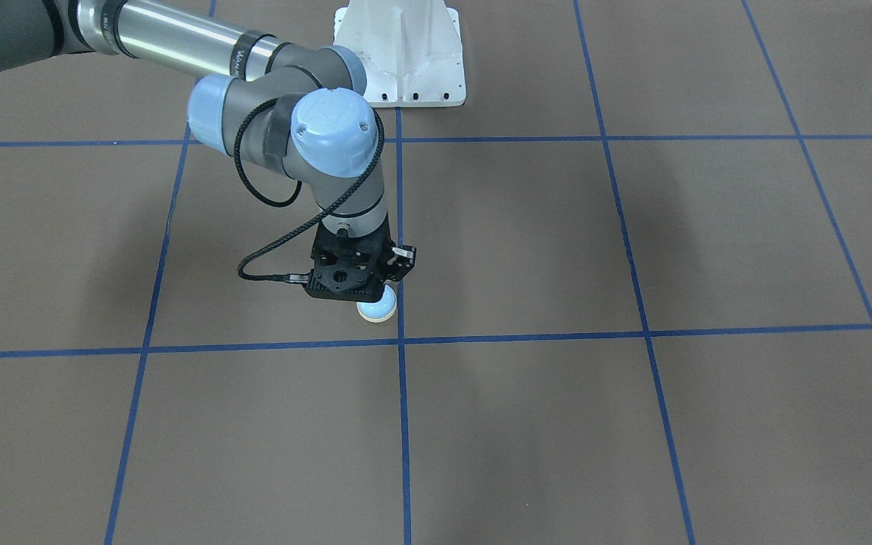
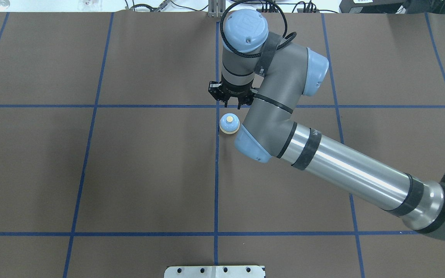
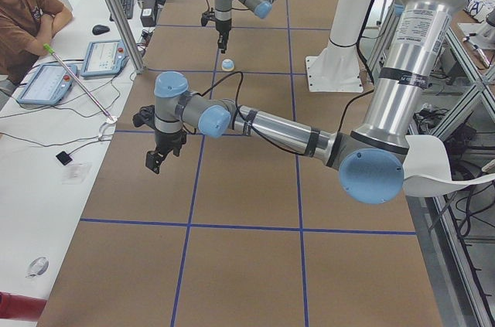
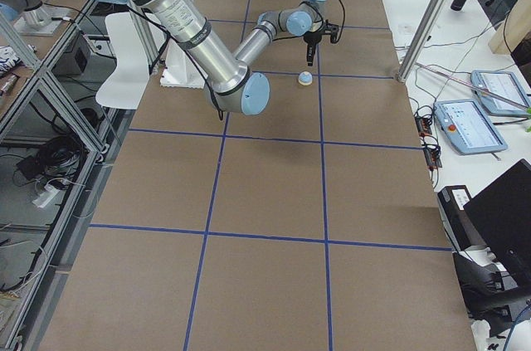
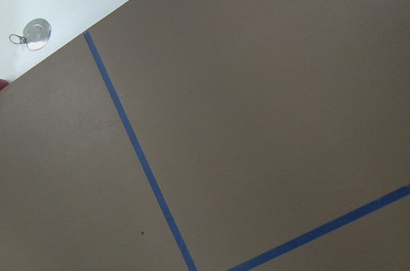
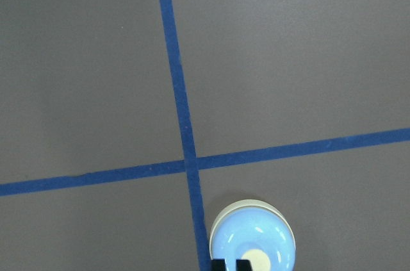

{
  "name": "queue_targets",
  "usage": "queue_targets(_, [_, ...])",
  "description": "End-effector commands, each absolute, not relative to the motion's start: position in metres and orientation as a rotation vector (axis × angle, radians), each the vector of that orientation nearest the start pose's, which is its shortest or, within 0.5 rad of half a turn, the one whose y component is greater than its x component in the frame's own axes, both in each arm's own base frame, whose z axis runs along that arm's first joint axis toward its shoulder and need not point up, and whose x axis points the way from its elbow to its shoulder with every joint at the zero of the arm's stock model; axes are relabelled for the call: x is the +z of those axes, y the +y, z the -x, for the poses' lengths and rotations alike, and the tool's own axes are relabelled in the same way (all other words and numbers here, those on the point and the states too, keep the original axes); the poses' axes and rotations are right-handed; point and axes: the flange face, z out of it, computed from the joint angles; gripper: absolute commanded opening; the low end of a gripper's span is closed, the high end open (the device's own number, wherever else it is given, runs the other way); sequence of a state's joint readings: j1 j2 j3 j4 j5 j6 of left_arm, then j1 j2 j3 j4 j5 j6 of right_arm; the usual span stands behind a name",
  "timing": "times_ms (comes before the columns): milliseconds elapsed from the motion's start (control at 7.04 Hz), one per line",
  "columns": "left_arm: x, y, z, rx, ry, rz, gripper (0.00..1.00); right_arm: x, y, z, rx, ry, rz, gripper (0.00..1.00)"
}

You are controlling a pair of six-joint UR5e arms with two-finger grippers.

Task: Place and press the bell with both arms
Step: 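Lift the right gripper off the bell and withdraw it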

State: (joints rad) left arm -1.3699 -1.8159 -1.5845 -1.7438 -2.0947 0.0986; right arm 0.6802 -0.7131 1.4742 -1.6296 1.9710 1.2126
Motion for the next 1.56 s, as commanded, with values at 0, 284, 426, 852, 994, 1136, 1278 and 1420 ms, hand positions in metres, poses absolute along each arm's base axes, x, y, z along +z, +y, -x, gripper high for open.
queue_targets(0, [0.531, -0.600, 0.003, 0.408, 0.531, -0.388, 1.00, 0.228, -0.524, 0.414, 0.058, -0.712, -0.061, 0.99])
queue_targets(284, [0.548, -0.589, 0.053, 0.426, 0.550, -0.303, 1.00, 0.304, -0.527, 0.326, -0.022, -0.710, -0.042, 0.99])
queue_targets(426, [0.566, -0.574, 0.062, 0.397, 0.591, -0.266, 1.00, 0.339, -0.527, 0.287, -0.081, -0.694, -0.047, 0.99])
queue_targets(852, [0.595, -0.531, 0.090, 0.327, 0.626, -0.237, 1.00, 0.453, -0.527, 0.152, -0.208, -0.683, -0.023, 0.99])
queue_targets(994, [0.602, -0.524, 0.089, 0.325, 0.630, -0.225, 1.00, 0.496, -0.524, 0.098, -0.246, -0.700, -0.019, 0.99])
queue_targets(1136, [0.604, -0.522, 0.088, 0.324, 0.631, -0.222, 1.00, 0.543, -0.526, 0.043, -0.280, -0.711, -0.020, 0.99])
queue_targets(1278, [0.605, -0.521, 0.088, 0.323, 0.631, -0.219, 1.00, 0.586, -0.527, 0.000, -0.291, -0.763, -0.011, 0.99])
queue_targets(1420, [0.611, -0.516, 0.088, 0.318, 0.633, -0.210, 1.00, 0.603, -0.520, -0.020, -0.285, -0.765, -0.011, 0.99])
